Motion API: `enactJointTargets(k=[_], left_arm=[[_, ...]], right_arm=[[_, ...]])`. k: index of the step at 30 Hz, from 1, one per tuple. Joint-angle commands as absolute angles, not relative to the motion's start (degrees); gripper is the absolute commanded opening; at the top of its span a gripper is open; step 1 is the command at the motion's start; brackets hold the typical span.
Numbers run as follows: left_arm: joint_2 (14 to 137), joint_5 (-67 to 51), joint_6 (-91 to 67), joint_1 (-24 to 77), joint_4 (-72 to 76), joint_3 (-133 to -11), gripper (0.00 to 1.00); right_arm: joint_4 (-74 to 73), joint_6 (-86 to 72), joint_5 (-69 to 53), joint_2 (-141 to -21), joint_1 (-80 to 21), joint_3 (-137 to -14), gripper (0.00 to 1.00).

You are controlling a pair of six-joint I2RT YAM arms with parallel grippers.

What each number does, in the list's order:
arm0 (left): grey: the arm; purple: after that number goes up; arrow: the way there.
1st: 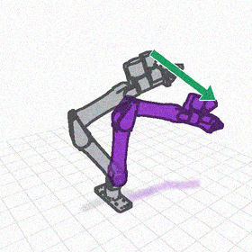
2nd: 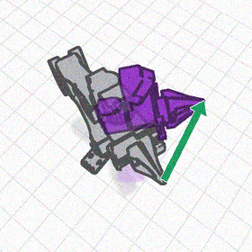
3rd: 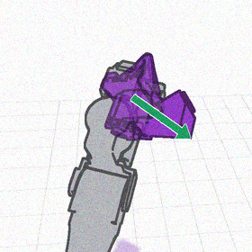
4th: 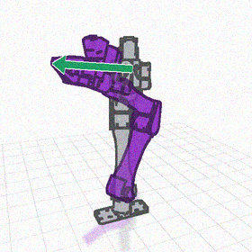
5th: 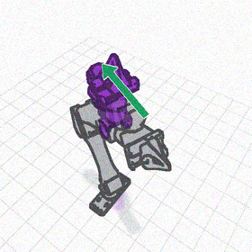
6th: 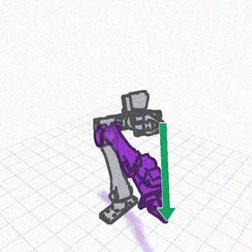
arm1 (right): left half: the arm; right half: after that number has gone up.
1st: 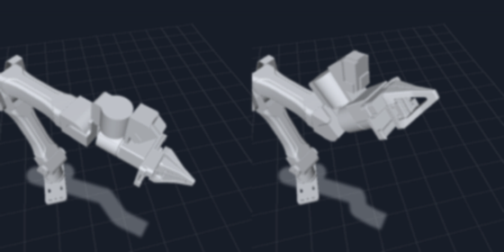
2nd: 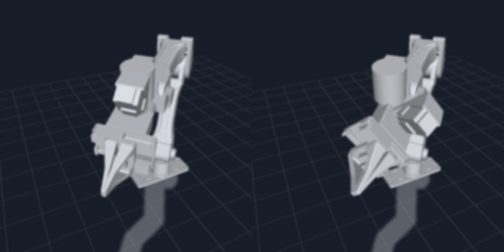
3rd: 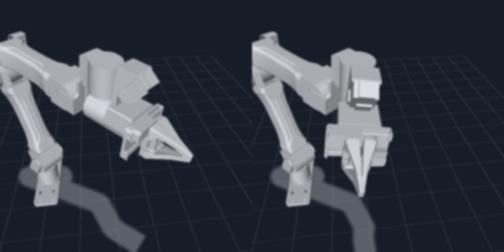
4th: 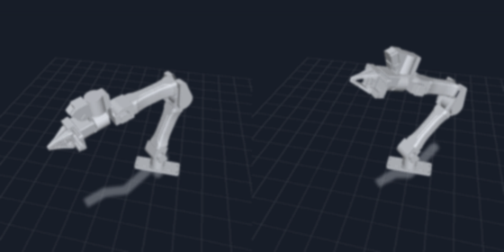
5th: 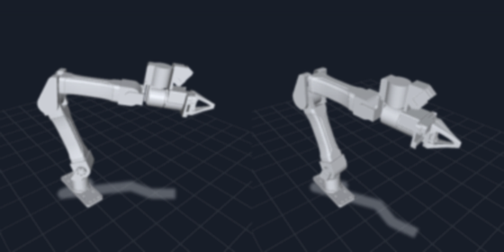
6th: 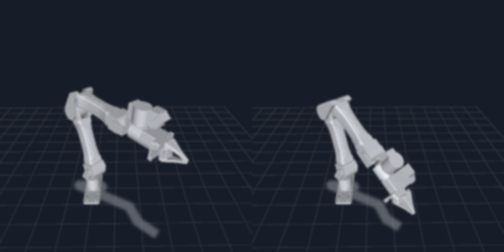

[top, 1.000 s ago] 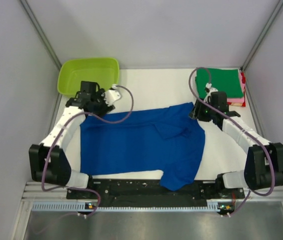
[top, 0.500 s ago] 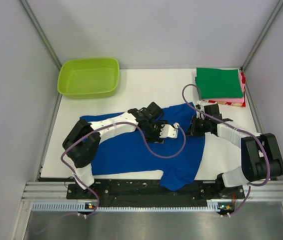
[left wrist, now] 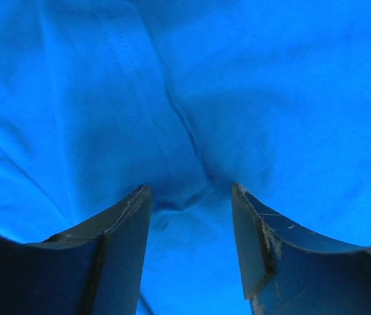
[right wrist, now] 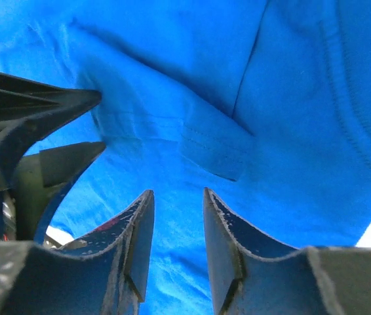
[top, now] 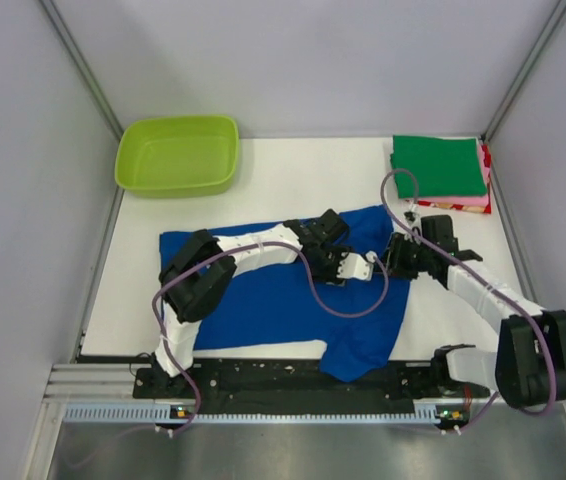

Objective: Fold and stack the t-shirts
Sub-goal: Fold the flattened tshirt in 1/3 of the way

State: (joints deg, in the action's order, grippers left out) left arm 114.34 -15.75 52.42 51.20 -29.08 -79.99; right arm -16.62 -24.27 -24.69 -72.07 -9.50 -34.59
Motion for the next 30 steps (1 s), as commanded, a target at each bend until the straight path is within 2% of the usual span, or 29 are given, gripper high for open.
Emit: enactJointTargets(k=[1,2,3,6,12,16,23,25,30], left_arm=[[117.24,-12.66,52.56,51.50,-30.67,-84.90,0.52],[117.59,-12.40,52.38,51.50,-31.02,-85.25,0.43],[117.60,-12.48,52.12,51.50,-31.11,-85.51,0.25],[116.11,-13.27,51.77,51.50,-31.73,-85.34,0.01],[111.37,-12.22,51.85,51.42,-33.57,-84.38,0.00],[108.20,-12.13,52.91,50.80,-33.48,-81.57,0.00],[107.49,-14.76,55.46,49.75,-36.65,-78.13,0.00],[108.36,-15.73,54.94,49.75,-37.18,-78.48,0.07],[109.42,-16.61,54.58,49.75,-39.37,-80.06,0.30]], right_arm=[[-14.95,-26.62,-22.15,-66.80,-6.86,-36.92,0.38],[-14.07,-27.15,-21.71,-66.71,-6.42,-36.57,0.40],[-12.32,-28.20,-21.10,-67.32,-6.16,-35.95,0.43],[-7.40,-30.32,-20.74,-70.30,-6.24,-34.72,0.46],[-1.76,-31.20,-22.06,-79.27,-6.15,-37.61,0.47],[-0.79,-30.50,-19.33,-84.19,-4.23,-38.67,0.28],[-1.31,-28.75,-17.32,-85.78,-2.55,-39.46,0.28],[-3.33,-27.17,-16.70,-85.78,-2.46,-40.86,0.29],[-8.43,-23.65,-13.98,-83.59,-2.55,-44.03,0.31]])
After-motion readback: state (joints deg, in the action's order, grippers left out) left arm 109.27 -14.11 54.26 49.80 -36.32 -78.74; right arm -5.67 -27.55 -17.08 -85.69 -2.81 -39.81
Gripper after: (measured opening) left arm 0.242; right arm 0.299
